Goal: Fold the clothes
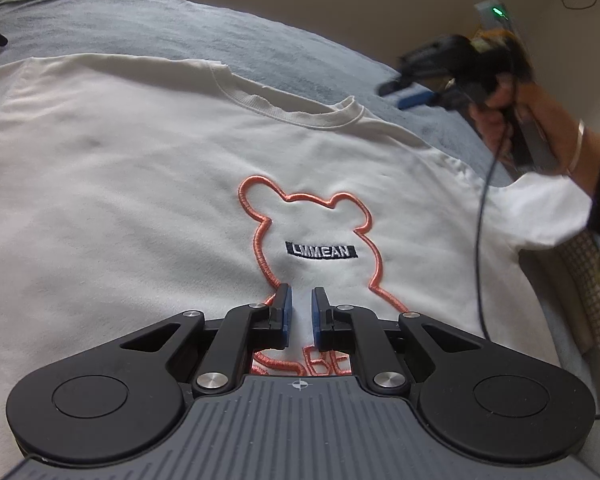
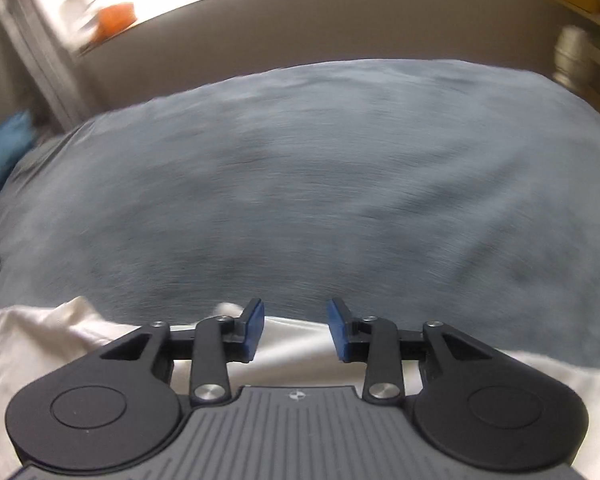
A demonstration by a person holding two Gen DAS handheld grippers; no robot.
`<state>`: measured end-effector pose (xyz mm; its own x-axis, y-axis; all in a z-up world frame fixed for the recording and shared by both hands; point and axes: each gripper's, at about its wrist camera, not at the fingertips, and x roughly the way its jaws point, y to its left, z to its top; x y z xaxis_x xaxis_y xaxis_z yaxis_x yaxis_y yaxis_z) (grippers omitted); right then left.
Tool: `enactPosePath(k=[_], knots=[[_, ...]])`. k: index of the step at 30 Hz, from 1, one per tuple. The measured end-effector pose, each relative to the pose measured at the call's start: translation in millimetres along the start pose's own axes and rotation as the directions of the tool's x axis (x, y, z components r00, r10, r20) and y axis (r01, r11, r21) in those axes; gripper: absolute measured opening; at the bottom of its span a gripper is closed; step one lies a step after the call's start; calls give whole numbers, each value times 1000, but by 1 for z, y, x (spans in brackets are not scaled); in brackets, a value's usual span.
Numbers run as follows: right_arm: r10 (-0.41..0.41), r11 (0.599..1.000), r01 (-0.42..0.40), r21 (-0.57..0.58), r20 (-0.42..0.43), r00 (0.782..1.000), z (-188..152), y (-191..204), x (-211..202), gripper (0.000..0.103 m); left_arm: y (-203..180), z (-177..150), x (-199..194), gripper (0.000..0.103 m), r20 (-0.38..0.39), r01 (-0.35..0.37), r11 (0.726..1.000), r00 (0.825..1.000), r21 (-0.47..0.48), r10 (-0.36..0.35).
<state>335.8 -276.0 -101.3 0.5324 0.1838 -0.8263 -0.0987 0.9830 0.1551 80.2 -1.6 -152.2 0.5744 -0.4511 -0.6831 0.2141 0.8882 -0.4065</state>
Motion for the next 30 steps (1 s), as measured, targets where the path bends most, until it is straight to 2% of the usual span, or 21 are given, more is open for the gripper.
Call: enactPosePath(k=[3, 7, 13, 14, 18, 20, 23, 24, 27, 30], knots=[[7, 998, -12, -57, -93, 996, 15, 22, 25, 40, 2, 0, 0, 10, 0, 10, 1000, 1000, -11, -10], [-17, 994, -7, -109, -218, 976, 26, 40, 47, 40, 5, 2, 0, 10, -8, 25, 999, 1000, -30, -25], [-83, 972, 13, -235, -291, 953, 24, 58, 56, 40, 8, 2, 1, 10, -8, 38, 998, 999, -40, -38], [-98, 965, 21, -260, -288, 953, 22, 61, 58, 40, 8, 2, 1, 10, -8, 39, 998, 999, -42, -40], [-116, 962, 55, -267, -219, 969, 16, 61, 53, 23, 9, 3, 0, 10, -7, 43, 998, 999, -52, -43], [-124, 961, 73, -267, -182, 975, 12, 60, 51, 11, 8, 3, 0, 10, -3, 39, 998, 999, -50, -39], [-109, 976, 89, -200, -93, 990, 7, 49, 44, 8, 6, 2, -1, 10, 6, 27, 999, 1000, -40, -27], [-109, 978, 95, -184, -64, 992, 3, 47, 43, 2, 5, 2, -1, 10, 9, 21, 999, 1000, -34, -20], [-122, 980, 120, -157, -1, 993, -6, 48, 50, 2, 1, 2, -4, 10, 32, -4, 1000, 999, -4, 4], [-105, 979, 109, -173, 36, 994, -7, 50, 51, 2, 0, 4, -6, 10, 62, -50, 998, 997, 27, 48]])
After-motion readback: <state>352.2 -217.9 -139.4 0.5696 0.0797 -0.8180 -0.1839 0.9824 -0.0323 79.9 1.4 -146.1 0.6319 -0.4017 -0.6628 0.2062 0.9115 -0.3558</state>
